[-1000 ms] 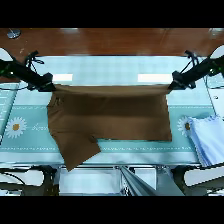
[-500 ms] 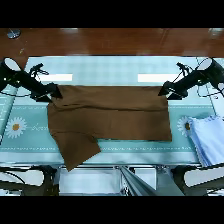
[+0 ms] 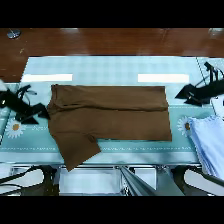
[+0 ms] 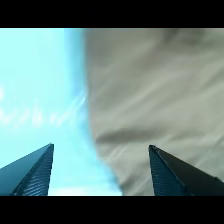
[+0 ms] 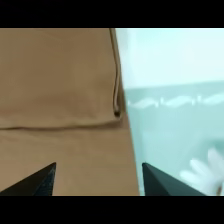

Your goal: Fold the shirts.

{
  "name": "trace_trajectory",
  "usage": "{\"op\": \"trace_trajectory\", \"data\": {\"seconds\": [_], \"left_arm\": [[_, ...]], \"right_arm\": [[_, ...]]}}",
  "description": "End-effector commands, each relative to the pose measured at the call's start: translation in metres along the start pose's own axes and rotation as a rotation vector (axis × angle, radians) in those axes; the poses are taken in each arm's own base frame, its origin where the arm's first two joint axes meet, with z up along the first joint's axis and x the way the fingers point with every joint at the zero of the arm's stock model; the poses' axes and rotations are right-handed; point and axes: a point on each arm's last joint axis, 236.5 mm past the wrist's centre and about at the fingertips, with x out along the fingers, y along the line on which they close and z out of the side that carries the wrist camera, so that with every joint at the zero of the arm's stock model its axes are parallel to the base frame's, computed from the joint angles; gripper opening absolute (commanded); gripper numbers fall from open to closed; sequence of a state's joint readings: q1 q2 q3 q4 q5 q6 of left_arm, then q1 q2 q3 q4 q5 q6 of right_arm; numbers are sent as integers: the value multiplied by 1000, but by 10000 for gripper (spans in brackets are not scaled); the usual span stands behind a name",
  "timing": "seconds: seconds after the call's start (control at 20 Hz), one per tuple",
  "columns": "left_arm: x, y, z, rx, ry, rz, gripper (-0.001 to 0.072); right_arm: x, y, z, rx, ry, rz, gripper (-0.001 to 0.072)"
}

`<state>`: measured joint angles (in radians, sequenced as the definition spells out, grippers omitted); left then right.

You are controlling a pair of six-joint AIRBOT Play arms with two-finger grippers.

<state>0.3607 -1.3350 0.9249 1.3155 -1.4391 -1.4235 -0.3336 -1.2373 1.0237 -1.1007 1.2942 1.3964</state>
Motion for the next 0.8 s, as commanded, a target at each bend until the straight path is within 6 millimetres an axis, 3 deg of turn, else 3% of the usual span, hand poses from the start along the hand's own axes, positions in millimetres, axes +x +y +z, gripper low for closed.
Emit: {"op": "trace_trajectory", "data": {"seconds": [0.0, 0.2, 0.3, 0.55, 0.75], "left_arm": [[16, -3, -37, -91, -64, -166, 700], [27, -5, -59, -176, -128, -245, 700], [43, -26, -67, -188, -97, -316, 700], [71, -47, -80, -94, -66, -313, 700], [79, -57, -88, -36, -37, -295, 699]], "right_arm": [[12, 7, -48, 64, -101, 90, 628], [31, 21, -92, 98, -82, 184, 627], [33, 30, -100, 105, -85, 230, 627], [31, 39, -96, 126, -99, 272, 627], [24, 29, -77, 152, -169, 250, 627]]}}
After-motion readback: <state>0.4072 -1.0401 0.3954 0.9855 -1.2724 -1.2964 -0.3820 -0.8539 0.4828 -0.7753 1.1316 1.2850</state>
